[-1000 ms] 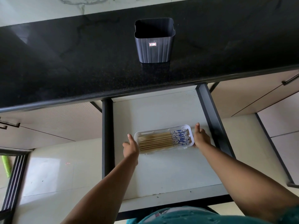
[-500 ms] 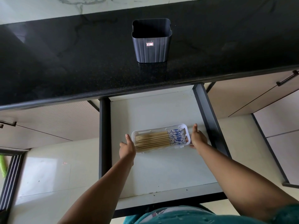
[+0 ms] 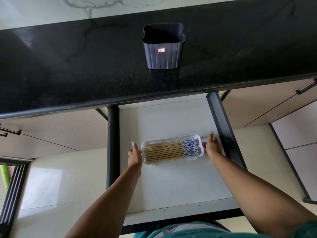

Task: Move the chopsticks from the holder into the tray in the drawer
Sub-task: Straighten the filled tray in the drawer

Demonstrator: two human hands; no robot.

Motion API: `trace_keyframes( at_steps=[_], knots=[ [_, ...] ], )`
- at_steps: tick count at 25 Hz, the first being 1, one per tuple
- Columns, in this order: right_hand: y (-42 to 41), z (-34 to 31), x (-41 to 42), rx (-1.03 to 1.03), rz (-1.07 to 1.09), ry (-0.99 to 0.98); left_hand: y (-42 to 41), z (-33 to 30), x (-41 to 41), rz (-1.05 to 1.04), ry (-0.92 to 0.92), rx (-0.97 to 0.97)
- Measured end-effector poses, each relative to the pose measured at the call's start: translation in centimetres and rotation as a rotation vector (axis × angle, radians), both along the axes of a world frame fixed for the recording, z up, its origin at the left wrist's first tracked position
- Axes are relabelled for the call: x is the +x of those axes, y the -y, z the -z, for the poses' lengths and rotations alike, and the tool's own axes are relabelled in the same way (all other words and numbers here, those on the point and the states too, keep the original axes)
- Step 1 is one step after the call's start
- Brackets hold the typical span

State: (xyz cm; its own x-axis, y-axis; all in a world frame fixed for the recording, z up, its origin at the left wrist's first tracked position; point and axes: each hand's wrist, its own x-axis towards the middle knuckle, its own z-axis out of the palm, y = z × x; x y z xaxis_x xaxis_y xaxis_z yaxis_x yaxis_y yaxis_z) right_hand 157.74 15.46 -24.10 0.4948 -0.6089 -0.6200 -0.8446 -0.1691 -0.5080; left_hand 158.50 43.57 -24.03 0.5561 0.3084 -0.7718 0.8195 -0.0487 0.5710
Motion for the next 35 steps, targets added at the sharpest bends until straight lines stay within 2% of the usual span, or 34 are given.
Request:
trace_keyframes(
  at_steps=[3,10,16,21,25,28,30,35],
  knots=[
    [-0.5,0.0,0.7,0.036,-0.030,-0.004,-0.2,0.1,0.8,-0.028,-0.017,-0.129],
    [-0.5,0.2,1.1,0.025,-0.063,-0.001,0.1,0.0,1.3,0.037,0.002,-0.035],
    [-0.8,0.0,1.4,0.065,-0.085,0.031,0.4,0.0,1.2,0.005,0.037,-0.040],
    [-0.9,0.3,1.5,0.015,-0.072,0.022,0.5,0.1,1.4,0.020,0.015,-0.055],
    [-0.8,0.8,1.3,-0.133,-0.107,0.072,0.7,0.1,1.2,0.055,0.064,0.043],
    [-0.5,1.1,1.4,-0.122,-0.142,0.037,0.7,0.2,1.4,0.047,0.033,0.041],
    [-0.5,1.2,1.3,-0.120,-0.213,0.012,0.6,0.3,1.4,0.073,0.009,0.119],
    [-1.0,1.4,-0.2,-0.226,-0.360,-0.067,0.9,0.4,-0.3,0.360,0.037,0.334]
  ],
)
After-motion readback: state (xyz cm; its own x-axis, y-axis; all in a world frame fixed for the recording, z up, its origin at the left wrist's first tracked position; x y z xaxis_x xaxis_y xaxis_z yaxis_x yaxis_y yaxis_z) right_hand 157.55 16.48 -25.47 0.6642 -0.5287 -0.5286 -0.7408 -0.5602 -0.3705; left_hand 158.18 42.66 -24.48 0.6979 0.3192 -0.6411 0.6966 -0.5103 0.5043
